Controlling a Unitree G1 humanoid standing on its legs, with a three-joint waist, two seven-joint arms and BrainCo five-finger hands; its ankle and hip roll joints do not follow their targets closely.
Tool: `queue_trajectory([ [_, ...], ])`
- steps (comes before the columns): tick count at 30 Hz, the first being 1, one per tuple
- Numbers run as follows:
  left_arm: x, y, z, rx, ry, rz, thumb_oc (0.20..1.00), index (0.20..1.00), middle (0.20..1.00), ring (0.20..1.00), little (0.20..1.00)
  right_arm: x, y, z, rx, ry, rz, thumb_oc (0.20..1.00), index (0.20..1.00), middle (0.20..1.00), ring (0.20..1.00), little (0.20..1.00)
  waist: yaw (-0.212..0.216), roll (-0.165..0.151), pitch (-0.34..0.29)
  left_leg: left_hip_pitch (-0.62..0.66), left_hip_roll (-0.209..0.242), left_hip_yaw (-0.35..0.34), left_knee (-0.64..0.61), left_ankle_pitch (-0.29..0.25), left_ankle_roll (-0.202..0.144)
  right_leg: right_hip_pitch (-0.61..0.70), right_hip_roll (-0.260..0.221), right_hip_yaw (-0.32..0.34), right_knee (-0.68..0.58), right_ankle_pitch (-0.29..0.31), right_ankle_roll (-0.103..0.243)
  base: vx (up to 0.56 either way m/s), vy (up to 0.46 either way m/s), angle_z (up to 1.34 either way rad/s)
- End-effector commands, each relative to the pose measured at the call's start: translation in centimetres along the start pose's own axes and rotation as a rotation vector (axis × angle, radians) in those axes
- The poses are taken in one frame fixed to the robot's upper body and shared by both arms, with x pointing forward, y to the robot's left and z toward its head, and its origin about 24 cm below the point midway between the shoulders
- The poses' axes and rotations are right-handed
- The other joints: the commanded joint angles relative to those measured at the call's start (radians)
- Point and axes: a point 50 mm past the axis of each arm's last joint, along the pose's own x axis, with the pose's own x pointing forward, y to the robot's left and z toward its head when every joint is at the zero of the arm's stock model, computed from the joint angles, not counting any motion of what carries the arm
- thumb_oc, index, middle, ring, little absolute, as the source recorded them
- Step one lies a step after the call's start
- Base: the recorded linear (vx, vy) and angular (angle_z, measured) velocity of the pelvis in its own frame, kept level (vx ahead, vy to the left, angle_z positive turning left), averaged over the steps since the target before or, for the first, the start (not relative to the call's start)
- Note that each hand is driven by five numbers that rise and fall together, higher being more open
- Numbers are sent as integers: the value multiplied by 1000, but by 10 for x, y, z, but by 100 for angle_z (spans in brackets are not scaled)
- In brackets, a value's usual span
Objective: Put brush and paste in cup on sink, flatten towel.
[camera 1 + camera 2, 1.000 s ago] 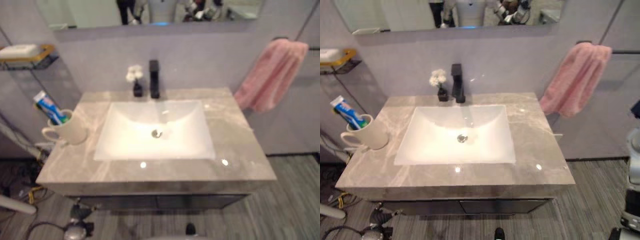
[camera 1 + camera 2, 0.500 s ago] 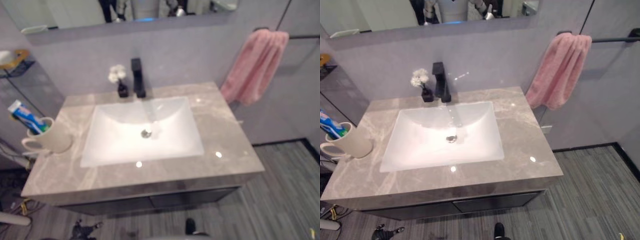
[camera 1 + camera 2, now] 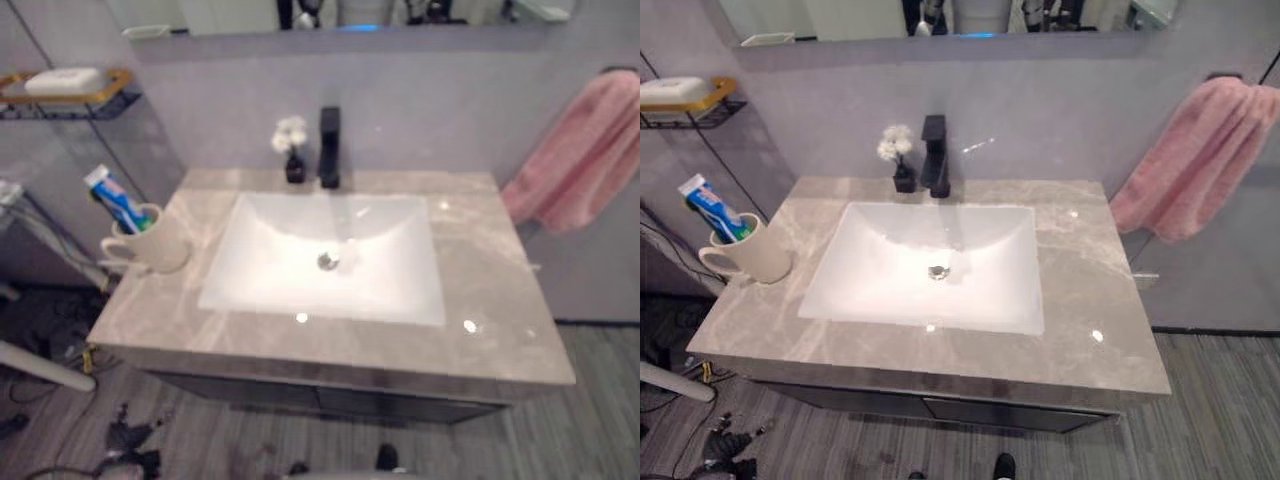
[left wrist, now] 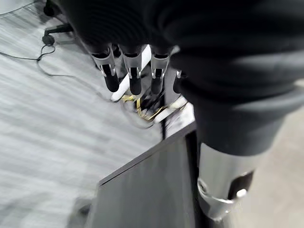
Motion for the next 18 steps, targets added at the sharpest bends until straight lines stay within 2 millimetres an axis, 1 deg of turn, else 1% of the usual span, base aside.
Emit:
queue_trajectory([
  [1,10,32,33,-55,-140,134,1000,1000,1000,1000,1000,1,-3,3,50,22,-30,1000,1000,1000,1000,1000,-3,-24,1,-78,-14,-54,12,-26,19,95,-33,-10,7,-114,46,0,0,0],
  [2,8,35,40,-78,-176,151,1000,1000,1000,1000,1000,2,-3,8,63,2,-33,1000,1000,1000,1000,1000,2,-24,2,-79,-14,-53,12,-26,18,94,-34,-13,7,-114,46,0,0,0],
  [4,4,41,48,-88,-225,165,1000,1000,1000,1000,1000,1,-1,12,34,-20,-17,1000,1000,1000,1000,1000,8,-25,2,-81,-12,-53,12,-25,18,92,-35,-15,7,-115,46,0,0,0],
  [5,0,49,64,-99,-302,173,1000,1000,1000,1000,1000,1,0,13,16,-25,-7,1000,1000,1000,1000,1000,12,-25,0,-82,-12,-54,12,-25,17,93,-35,-18,7,-116,45,0,0,0],
  [6,-1,49,64,-99,-301,174,1000,1000,1000,1000,1000,1,0,13,16,-25,-7,1000,1000,1000,1000,1000,11,-25,0,-82,-12,-55,12,-25,17,93,-35,-18,7,-116,45,0,0,0],
  [9,-12,61,95,-146,-459,182,1000,1000,1000,1000,1000,1,0,15,4,-37,0,1000,1000,1000,1000,1000,17,-28,-1,-83,-10,-57,12,-25,15,94,-35,-22,7,-118,43,0,0,0],
  [10,-16,65,106,-164,-511,187,947,947,947,947,947,1,2,14,-6,-34,8,1000,1000,1000,1000,1000,19,-29,-3,-83,-10,-57,12,-25,14,95,-34,-23,7,-118,43,0,0,0],
  [11,-18,67,112,-175,-541,190,906,906,906,906,906,1,2,13,-14,-32,11,1000,1000,1000,1000,1000,21,-31,-3,-82,-10,-58,12,-26,14,96,-34,-23,7,-119,42,0,0,0],
  [12,-23,72,123,-168,-598,211,862,862,862,862,862,1,3,13,-22,-29,14,1000,1000,1000,1000,1000,23,-32,-5,-83,-10,-59,12,-26,14,96,-34,-24,7,-120,41,0,0,0],
  [13,-28,76,134,-167,-656,235,859,859,859,859,859,1,4,12,-27,-27,19,1000,1000,1000,1000,1000,25,-33,-5,-82,-11,-60,12,-27,13,97,-35,-25,7,-120,41,-3,-7,4],
  [14,-37,79,153,-183,-757,258,708,708,708,708,708,0,6,11,-42,-32,28,1000,1000,1000,1000,1000,27,-35,-6,-83,-9,-60,12,-29,13,97,-35,-26,7,-120,42,-1,-5,4],
  [15,-38,79,153,-183,-756,259,708,708,708,708,708,0,6,12,-43,-32,28,1000,1000,1000,1000,1000,26,-36,-6,-83,-9,-59,12,-29,13,97,-35,-26,7,-120,42,-1,-6,7],
  [16,-42,81,162,-203,-805,265,558,558,558,558,558,0,6,11,-50,-32,30,1000,1000,1000,1000,1000,27,-37,-6,-83,-9,-59,12,-30,13,96,-36,-25,7,-120,41,4,1,12],
  [17,-51,79,181,-234,-898,250,420,420,420,420,420,0,4,9,-52,-30,26,1000,1000,1000,1000,1000,23,-37,-6,-81,-9,-57,12,-31,14,94,-36,-22,7,-118,42,4,2,11],
  [18,-51,78,181,-234,-899,249,332,332,332,332,332,0,4,9,-52,-30,26,1000,1000,1000,1000,1000,24,-37,-6,-81,-9,-57,12,-31,14,94,-36,-22,7,-118,42,13,8,8],
])
